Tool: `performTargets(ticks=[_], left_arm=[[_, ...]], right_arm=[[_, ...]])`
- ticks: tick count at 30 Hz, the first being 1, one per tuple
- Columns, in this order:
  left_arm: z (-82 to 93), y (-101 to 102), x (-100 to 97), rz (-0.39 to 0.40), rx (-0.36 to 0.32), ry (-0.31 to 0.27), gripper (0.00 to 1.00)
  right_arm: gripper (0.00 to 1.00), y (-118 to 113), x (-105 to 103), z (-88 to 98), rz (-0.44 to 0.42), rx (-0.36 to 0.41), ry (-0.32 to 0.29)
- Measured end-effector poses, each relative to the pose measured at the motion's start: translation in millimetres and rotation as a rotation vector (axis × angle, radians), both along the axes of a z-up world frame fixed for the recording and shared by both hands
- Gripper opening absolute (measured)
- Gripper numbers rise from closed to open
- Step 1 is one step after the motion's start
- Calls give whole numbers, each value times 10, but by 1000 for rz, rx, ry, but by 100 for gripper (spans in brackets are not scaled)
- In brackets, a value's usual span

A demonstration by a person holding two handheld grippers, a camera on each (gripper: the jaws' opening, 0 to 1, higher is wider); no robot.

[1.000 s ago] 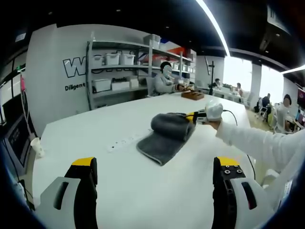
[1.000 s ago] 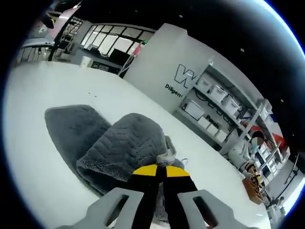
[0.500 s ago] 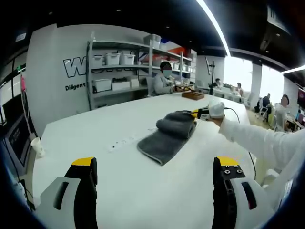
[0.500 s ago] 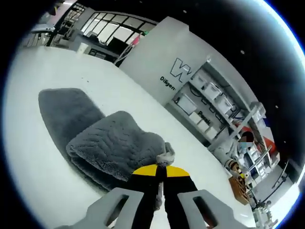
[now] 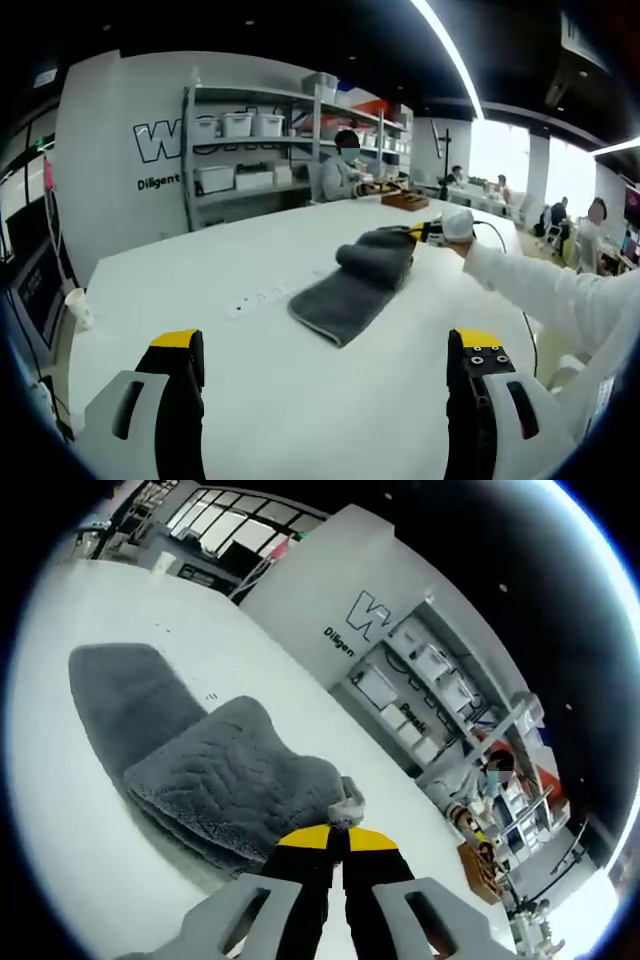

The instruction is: Open the folded towel by lifting each exposed corner and separating the folded layers until the towel lies flat within the target outline without major curled edges

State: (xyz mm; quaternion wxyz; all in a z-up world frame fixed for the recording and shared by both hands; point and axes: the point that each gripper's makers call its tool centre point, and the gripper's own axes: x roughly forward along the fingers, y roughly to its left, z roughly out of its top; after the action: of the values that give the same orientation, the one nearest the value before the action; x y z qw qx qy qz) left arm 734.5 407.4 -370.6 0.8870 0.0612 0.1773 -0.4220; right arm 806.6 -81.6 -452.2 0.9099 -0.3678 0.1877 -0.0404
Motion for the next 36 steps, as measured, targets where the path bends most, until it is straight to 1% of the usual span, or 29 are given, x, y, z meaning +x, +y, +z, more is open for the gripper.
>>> performTargets(ticks=[6, 18, 25, 30, 36], left_arm=[[0, 7, 10, 2, 1, 2, 99], [4, 6, 27, 3, 2, 4, 99], [-14, 7, 0, 5, 3, 4, 99], [-11, 8, 20, 5, 4, 7, 99], [-19, 5, 20, 4, 5, 8, 99]], right_arm=[[0, -121, -45, 5, -26, -17, 7], [0, -465, -177, 5, -95, -34, 15], [0, -685, -291, -53, -145, -36, 26], [0, -823, -377, -85, -178, -29, 32], [0, -924, -449, -108, -202, -32, 40]])
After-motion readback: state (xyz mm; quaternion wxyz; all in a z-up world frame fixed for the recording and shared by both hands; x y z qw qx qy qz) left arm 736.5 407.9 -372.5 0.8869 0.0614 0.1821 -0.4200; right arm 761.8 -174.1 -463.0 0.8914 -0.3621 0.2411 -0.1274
